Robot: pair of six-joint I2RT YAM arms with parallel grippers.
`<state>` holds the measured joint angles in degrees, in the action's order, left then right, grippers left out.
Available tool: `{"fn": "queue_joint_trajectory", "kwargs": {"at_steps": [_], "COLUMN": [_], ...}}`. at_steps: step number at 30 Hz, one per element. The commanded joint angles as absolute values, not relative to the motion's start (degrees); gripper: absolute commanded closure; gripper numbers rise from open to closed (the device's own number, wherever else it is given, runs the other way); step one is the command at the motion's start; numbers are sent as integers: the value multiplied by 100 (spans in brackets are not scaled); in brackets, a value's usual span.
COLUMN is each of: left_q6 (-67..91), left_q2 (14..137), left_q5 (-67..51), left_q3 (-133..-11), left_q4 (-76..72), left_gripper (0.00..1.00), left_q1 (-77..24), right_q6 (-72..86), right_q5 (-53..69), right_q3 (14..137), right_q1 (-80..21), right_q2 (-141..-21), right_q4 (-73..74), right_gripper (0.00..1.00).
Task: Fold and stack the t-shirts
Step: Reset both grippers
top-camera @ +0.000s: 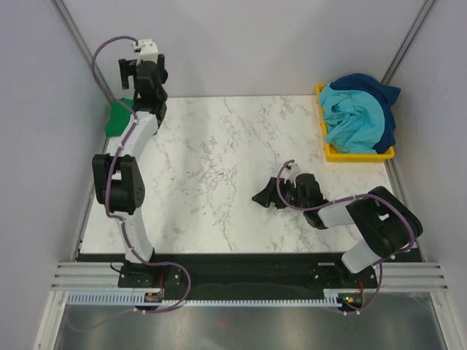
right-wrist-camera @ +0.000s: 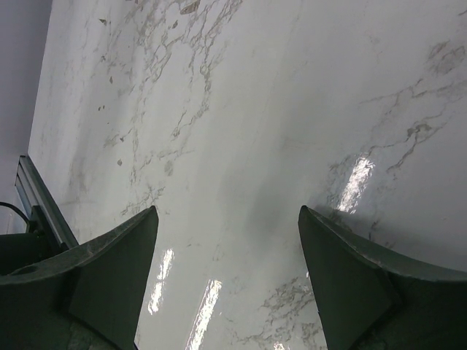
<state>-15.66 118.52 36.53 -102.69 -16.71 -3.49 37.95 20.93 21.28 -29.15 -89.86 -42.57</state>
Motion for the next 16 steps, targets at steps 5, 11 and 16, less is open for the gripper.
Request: {"fn": "queue_joint_trajectory", "kwargs": {"at_steps": [5, 11, 16], "left_q6": [806, 1512, 1801], "left_q2": [8592, 6527, 4960], "left_q5": [2437, 1557, 1126], "left_q3": [-8501, -6422, -5284], "left_q4": [498, 2047, 2811], "left_gripper": [5, 8, 5], "left_q1": [-923, -923, -923], "right_q6": [3753, 3753, 3832], "right_q5": [1863, 1688, 1259], "right_q3": [1855, 1679, 1538], "right_q1": [-2927, -2927, -2953], "right_q2": [-8825, -8420, -7922], "right_q4": [-3692, -3595, -3332], "right_gripper": [14, 12, 3]}}
